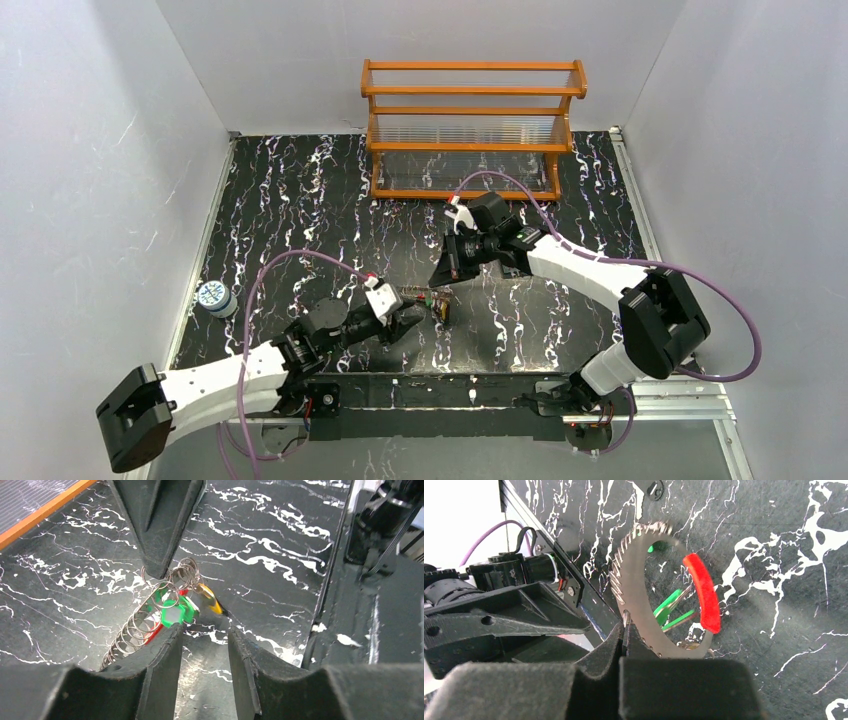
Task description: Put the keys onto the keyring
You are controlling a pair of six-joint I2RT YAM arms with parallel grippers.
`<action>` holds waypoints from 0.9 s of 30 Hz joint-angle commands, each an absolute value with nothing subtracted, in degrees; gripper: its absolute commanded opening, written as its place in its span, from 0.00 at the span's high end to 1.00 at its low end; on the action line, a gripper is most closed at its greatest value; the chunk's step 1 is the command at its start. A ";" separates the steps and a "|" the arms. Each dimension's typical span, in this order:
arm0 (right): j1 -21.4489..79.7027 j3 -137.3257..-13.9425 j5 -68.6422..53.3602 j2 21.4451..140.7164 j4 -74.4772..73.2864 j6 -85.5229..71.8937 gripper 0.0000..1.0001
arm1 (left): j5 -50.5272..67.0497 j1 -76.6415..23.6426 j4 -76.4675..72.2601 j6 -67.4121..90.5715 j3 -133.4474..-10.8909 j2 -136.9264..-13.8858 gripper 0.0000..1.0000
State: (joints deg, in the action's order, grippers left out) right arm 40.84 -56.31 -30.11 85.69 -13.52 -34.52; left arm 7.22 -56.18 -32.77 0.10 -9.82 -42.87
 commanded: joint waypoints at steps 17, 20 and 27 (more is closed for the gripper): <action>40.34 -54.58 -32.21 83.81 -12.41 -38.47 0.99 | -7.69 -63.55 -41.23 -23.42 -12.00 -54.31 0.55; 40.26 -54.34 -32.52 83.93 -12.22 -38.47 0.99 | -11.79 -65.69 -43.02 -24.78 -13.00 -57.08 0.55; 40.17 -54.00 -33.51 84.20 -11.81 -38.50 0.99 | -17.87 -69.01 -46.44 -26.94 -15.54 -63.38 0.55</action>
State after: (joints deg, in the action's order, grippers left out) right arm 40.49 -54.46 -31.09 85.54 -13.50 -37.76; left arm -11.88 -67.40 -42.26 -24.56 -12.82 -61.30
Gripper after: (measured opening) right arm 0.031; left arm 0.454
